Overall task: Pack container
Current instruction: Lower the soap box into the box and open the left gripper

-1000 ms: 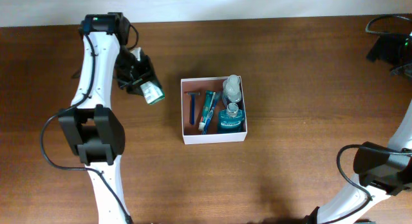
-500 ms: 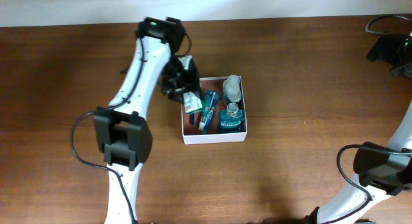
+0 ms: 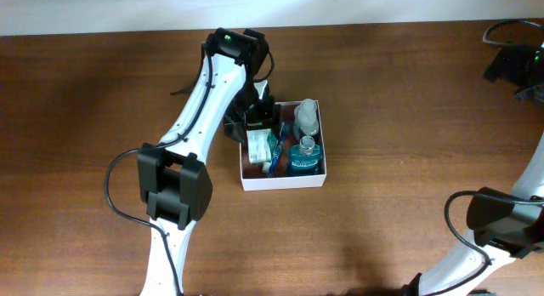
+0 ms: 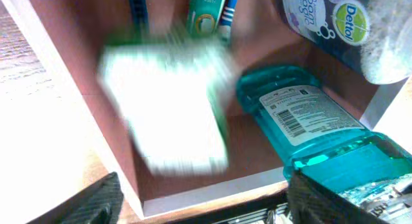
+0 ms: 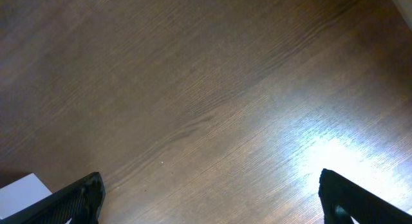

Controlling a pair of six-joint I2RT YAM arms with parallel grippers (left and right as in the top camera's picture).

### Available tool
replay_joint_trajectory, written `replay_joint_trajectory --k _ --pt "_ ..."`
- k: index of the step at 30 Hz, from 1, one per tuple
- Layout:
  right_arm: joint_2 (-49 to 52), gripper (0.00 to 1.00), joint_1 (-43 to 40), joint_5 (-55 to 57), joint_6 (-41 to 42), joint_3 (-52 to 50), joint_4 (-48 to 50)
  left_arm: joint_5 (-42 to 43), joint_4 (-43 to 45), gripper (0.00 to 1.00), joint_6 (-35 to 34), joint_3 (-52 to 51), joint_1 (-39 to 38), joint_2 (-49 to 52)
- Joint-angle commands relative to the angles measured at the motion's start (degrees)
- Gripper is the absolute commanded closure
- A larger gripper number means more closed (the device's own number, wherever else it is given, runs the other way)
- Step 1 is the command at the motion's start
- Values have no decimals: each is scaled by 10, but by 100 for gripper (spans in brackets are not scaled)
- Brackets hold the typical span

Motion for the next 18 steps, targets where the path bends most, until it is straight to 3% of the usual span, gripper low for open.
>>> replay_joint_trajectory --k 1,7,12,16,18 --pt "-10 1 -4 -1 3 7 2 -8 2 15 -3 11 0 -5" --pt "-10 1 -4 -1 3 7 2 -8 5 16 4 24 10 -5" --pt "-10 1 -4 -1 3 7 2 -16 0 16 37 115 42 -18" --pt "-10 1 -4 -1 3 7 2 -89 0 15 50 245 70 -59" --pt "-10 1 -4 -1 3 7 2 -155 -2 6 58 309 72 -88"
